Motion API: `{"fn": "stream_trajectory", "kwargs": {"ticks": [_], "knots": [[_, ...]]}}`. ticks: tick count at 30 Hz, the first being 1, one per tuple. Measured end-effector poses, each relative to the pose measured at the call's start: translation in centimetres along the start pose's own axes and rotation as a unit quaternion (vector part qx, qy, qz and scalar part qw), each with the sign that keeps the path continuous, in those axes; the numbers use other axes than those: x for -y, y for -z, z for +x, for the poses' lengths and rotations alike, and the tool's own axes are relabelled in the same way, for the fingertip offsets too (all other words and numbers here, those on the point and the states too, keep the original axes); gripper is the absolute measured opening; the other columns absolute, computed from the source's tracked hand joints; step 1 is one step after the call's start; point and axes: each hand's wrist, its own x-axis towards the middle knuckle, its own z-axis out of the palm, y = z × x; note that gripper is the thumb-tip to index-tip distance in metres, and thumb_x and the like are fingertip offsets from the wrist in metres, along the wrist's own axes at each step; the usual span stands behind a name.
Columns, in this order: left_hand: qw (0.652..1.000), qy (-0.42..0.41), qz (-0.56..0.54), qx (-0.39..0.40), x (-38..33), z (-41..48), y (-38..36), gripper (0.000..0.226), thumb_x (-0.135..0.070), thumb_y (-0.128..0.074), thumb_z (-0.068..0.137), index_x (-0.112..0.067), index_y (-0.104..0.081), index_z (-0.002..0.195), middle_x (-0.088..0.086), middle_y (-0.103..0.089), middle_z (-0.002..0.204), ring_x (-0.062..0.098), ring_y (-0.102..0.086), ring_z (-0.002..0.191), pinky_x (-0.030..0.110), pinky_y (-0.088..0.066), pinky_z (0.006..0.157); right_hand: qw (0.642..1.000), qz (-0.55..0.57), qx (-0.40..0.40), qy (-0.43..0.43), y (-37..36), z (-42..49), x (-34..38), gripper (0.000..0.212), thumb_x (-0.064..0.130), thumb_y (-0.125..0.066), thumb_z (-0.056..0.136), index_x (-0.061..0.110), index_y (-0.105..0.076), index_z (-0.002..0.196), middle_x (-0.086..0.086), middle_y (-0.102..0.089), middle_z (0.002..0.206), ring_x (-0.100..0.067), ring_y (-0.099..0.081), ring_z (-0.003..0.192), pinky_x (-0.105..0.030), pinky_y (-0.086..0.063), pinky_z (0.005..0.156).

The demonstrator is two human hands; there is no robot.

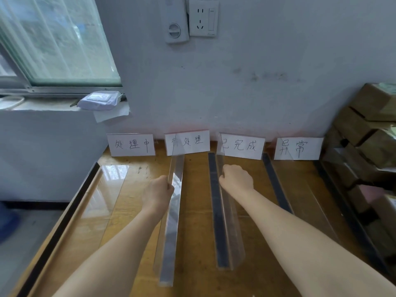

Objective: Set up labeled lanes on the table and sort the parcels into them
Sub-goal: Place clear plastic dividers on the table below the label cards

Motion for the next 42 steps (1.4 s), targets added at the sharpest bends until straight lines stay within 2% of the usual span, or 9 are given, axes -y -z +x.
{"fn": "stream_trajectory", "kwargs": {"ticks": [8,13,19,24,30,33,35,38,42], "knots": [[0.999,0.027,0.004,-0.023,2.8,0.2,2.7,0.026,-0.007,-0.042,0.087,-0.013,-0.037,0.062,0.006,-0.050,0.065,0.028,-0.066,0.068,0.029,-0.033,0.051,0.997,-0.010,0.051,0.056,-1.0,1.0,4.7,0.023,0.015,-0.042,0.096,0.013,-0.059,0.111,-0.005,-0.063,0.101,-0.022,-0.061,0.087,-0.032,-0.052,0.070],[0.999,0.032,0.014,-0.022,4.9,2.3,3.1,0.027,-0.005,-0.042,0.085,-0.012,-0.031,0.061,0.003,-0.037,0.063,0.022,-0.034,0.057,0.029,-0.022,0.049,0.997,-0.002,0.065,0.043,-1.7,2.5,7.4,0.023,0.016,-0.042,0.095,0.015,-0.059,0.111,-0.004,-0.063,0.103,-0.022,-0.061,0.089,-0.034,-0.055,0.075],[1.000,0.004,0.006,0.010,6.8,4.7,2.5,0.028,-0.006,-0.043,0.086,-0.015,-0.032,0.062,0.002,-0.043,0.064,0.027,-0.055,0.062,0.029,-0.030,0.050,0.998,0.002,0.064,0.019,-2.4,4.0,9.7,0.023,0.017,-0.044,0.096,0.015,-0.059,0.112,-0.004,-0.063,0.104,-0.022,-0.061,0.090,-0.034,-0.055,0.076],[0.999,-0.021,0.026,0.027,7.5,5.2,2.3,0.030,-0.004,-0.043,0.085,-0.014,-0.027,0.061,0.000,-0.033,0.059,0.016,-0.026,0.055,0.028,-0.018,0.047,0.998,-0.003,0.067,0.003,-2.8,4.6,10.4,0.024,0.017,-0.043,0.095,0.016,-0.059,0.114,-0.004,-0.063,0.105,-0.023,-0.061,0.090,-0.033,-0.053,0.074],[0.997,-0.043,0.011,0.060,8.7,6.0,1.7,0.032,-0.012,-0.046,0.087,-0.015,-0.033,0.059,0.000,-0.044,0.059,0.024,-0.061,0.063,0.029,-0.038,0.051,0.997,-0.011,0.072,-0.015,-3.2,4.9,10.9,0.026,0.014,-0.044,0.093,0.015,-0.059,0.114,-0.005,-0.063,0.106,-0.023,-0.062,0.090,-0.035,-0.055,0.076],[0.994,-0.053,0.019,0.089,8.8,6.4,1.8,0.023,-0.019,-0.042,0.085,-0.015,-0.042,0.062,0.003,-0.057,0.063,0.024,-0.065,0.064,0.030,-0.050,0.058,0.997,-0.014,0.075,-0.020,-3.2,5.0,11.5,0.026,0.015,-0.043,0.093,0.015,-0.059,0.114,-0.005,-0.063,0.105,-0.023,-0.062,0.089,-0.035,-0.055,0.076],[0.993,-0.044,0.007,0.109,8.8,6.6,1.9,0.016,-0.026,-0.044,0.087,-0.015,-0.048,0.077,0.005,-0.061,0.074,0.024,-0.065,0.065,0.033,-0.052,0.060,0.997,-0.016,0.074,-0.021,-3.2,5.1,12.0,0.025,0.015,-0.044,0.093,0.016,-0.060,0.113,-0.004,-0.063,0.104,-0.022,-0.061,0.089,-0.037,-0.056,0.078],[0.990,-0.042,-0.018,0.130,8.7,6.9,1.8,0.017,-0.032,-0.046,0.090,-0.016,-0.047,0.094,0.005,-0.059,0.084,0.024,-0.066,0.066,0.037,-0.053,0.062,0.997,-0.015,0.072,-0.025,-3.2,5.3,12.4,0.026,0.016,-0.045,0.094,0.017,-0.059,0.115,-0.004,-0.063,0.105,-0.022,-0.061,0.090,-0.039,-0.056,0.079],[0.991,-0.055,0.000,0.125,8.9,7.8,1.8,0.021,-0.036,-0.044,0.091,-0.017,-0.045,0.100,0.005,-0.060,0.085,0.023,-0.066,0.067,0.036,-0.055,0.063,0.998,-0.015,0.063,-0.027,-3.1,5.7,12.6,0.029,0.016,-0.045,0.094,0.018,-0.058,0.120,-0.004,-0.063,0.111,-0.023,-0.061,0.094,-0.036,-0.055,0.079]]}}
